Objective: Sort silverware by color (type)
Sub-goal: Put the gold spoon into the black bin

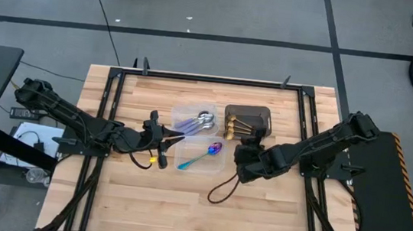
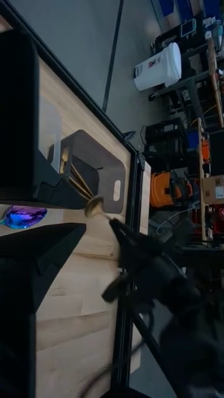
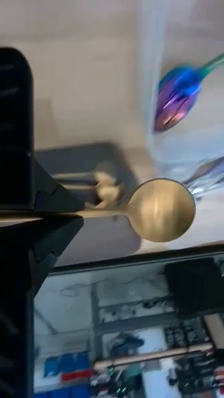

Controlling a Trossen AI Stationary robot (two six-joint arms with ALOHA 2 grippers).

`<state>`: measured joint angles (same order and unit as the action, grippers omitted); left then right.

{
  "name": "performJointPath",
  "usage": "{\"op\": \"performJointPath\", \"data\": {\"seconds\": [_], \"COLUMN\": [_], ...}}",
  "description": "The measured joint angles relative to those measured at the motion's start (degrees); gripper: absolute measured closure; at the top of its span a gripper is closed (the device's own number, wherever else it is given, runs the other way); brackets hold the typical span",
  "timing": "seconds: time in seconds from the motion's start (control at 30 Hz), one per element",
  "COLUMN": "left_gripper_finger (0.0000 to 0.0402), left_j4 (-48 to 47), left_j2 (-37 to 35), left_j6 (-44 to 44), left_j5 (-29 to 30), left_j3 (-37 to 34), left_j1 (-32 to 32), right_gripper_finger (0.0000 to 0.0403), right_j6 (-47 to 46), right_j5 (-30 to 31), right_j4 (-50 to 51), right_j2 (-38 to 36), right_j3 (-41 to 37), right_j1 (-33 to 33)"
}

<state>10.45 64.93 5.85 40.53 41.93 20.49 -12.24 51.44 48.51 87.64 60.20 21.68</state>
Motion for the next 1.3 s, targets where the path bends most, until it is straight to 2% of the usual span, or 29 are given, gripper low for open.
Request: {"op": "performJointPath", "data": {"seconds": [0.37, 0.7, 0.9, 1.1, 1.3], "left_gripper_finger": [0.0347, 0.0347, 0.0347, 0.0347, 0.0347], "left_j4": [0.0, 0.0, -0.1, -0.1, -0.5], "left_j2": [0.0, 0.0, 0.0, 0.0, 0.0], "left_j6": [0.0, 0.0, 0.0, 0.0, 0.0], "left_j5": [0.0, 0.0, 0.0, 0.0, 0.0], "left_j3": [0.0, 0.0, 0.0, 0.0, 0.0], "left_j1": [0.0, 0.0, 0.0, 0.0, 0.0], "right_gripper_finger": [0.0384, 0.0384, 0.0384, 0.0384, 0.0384], "right_j6": [0.7, 8.6, 13.4, 18.3, 20.2], "right_j5": [1.0, 1.5, -2.7, -8.0, -9.7], "right_j4": [-0.9, -8.2, -12.5, -22.9, -34.6], "right_j2": [-0.1, -0.1, -0.1, -0.1, -0.1], "right_j3": [-5.7, -6.3, -6.4, -11.8, -19.1], "right_j1": [-8.0, -14.8, -18.8, -22.8, -26.1]}}
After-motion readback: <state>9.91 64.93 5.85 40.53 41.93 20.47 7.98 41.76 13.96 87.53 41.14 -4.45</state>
